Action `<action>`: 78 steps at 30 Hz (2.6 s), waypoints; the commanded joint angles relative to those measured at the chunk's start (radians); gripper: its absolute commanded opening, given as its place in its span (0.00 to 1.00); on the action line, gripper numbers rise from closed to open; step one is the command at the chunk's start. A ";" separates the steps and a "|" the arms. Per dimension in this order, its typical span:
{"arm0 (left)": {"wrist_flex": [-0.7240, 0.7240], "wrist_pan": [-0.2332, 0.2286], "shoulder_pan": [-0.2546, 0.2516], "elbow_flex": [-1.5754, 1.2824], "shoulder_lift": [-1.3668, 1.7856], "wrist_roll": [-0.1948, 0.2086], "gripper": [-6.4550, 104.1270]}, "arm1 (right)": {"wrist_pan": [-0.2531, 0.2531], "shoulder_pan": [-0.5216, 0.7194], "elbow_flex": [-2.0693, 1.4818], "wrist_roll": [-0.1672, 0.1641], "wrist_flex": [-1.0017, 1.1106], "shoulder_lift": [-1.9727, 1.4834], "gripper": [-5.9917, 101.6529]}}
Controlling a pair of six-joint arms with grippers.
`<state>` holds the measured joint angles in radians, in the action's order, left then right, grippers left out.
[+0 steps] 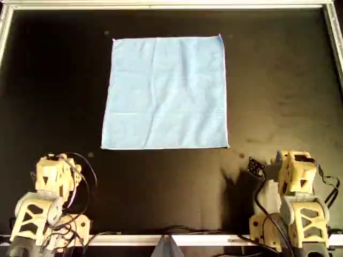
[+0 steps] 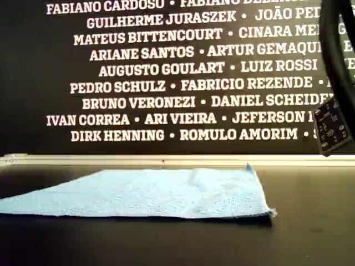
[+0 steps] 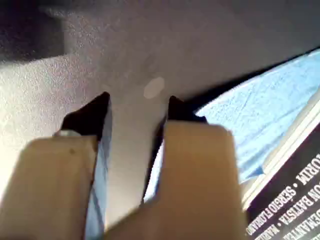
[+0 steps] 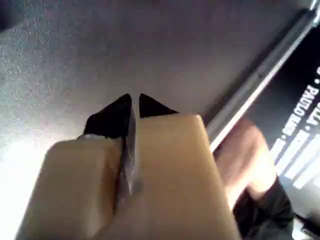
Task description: Fold a cloth
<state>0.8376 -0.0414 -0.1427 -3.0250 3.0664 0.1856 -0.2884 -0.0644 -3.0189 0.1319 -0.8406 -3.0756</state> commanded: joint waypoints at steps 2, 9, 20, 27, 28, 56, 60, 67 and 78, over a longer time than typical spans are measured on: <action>0.000 -0.003 0.021 0.003 -0.003 0.006 0.41 | 0.003 0.011 -0.017 -0.002 -0.003 -0.029 0.08; 0.000 -0.003 0.021 0.003 -0.003 0.006 0.41 | 0.003 0.011 -0.017 -0.002 -0.003 -0.029 0.08; 0.000 -0.003 0.021 0.003 -0.003 0.006 0.41 | 0.003 0.011 -0.017 -0.002 -0.003 -0.029 0.08; 0.000 -0.003 0.021 0.003 -0.003 0.006 0.41 | 0.003 0.011 -0.017 -0.002 -0.003 -0.029 0.08; 0.000 -0.003 0.021 0.003 -0.003 0.006 0.41 | 0.003 0.011 -0.017 -0.002 -0.003 -0.029 0.08; -0.005 -0.002 0.009 0.003 -0.003 -0.003 0.41 | 0.006 0.006 -0.015 0.011 0.011 -0.032 0.08; -0.026 -0.002 0.011 0.003 0.008 0.006 0.42 | 0.023 -0.035 -0.008 0.012 0.051 -0.037 0.09; -0.275 0.000 0.009 0.005 0.012 0.009 0.42 | 0.121 -0.130 -0.014 -0.006 0.400 -0.035 0.09; -0.391 0.179 0.005 0.005 -0.225 -0.005 0.58 | 0.298 -0.132 0.012 -0.067 0.486 0.124 0.45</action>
<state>0.4449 0.0491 -0.1427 -3.0265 2.9360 0.1856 -0.0261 -0.1933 -3.0189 0.0936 -0.3958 -3.0235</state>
